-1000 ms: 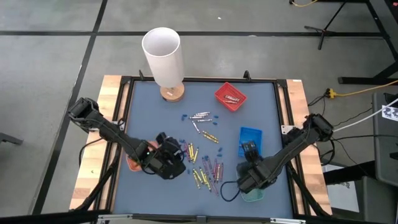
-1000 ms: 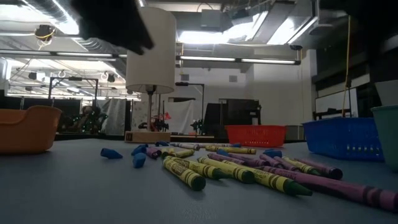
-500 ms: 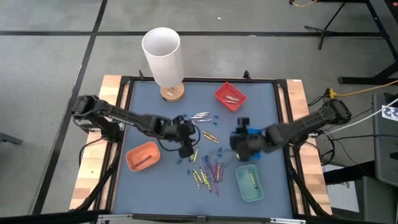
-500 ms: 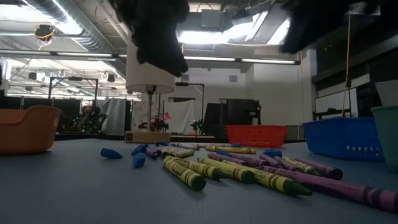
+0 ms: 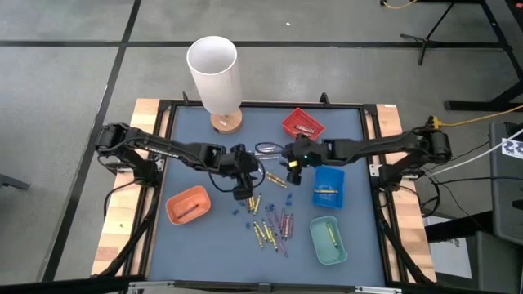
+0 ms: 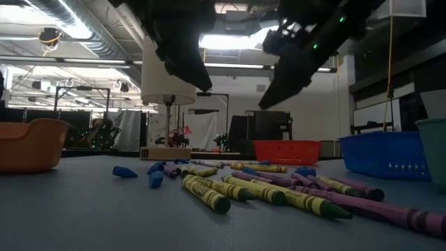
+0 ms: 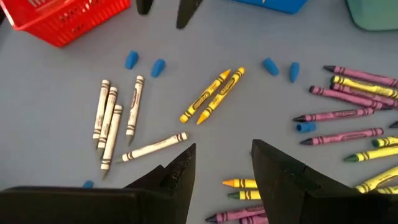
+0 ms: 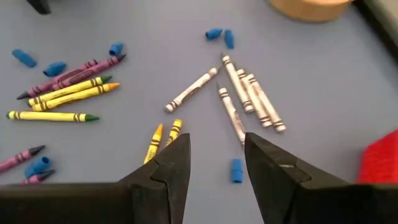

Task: Sort crayons
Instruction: Put the yellow crayon into the blue bin

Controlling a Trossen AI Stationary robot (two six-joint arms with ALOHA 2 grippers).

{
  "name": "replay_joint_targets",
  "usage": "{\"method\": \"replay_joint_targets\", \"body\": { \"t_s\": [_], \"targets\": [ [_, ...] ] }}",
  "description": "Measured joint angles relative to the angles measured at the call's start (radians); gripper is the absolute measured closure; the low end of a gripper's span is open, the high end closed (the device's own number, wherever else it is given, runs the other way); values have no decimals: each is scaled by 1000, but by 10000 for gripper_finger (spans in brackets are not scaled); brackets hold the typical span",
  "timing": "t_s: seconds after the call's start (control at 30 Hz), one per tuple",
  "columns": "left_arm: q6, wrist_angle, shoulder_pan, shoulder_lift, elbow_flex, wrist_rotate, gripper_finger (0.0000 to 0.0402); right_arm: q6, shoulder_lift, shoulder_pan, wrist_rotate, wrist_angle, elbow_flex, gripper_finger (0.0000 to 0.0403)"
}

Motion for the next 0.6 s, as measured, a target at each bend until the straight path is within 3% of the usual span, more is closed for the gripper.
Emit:
{"method": "replay_joint_targets", "body": {
  "t_s": [0.3,0.6],
  "targets": [
    [-1,-1,-5,0,0,0,260,1,167,-4,-41,98,-1,252],
    [-8,-2,-15,0,0,-1,260,15,241,-4,-89,175,0,252]
  ]
}}
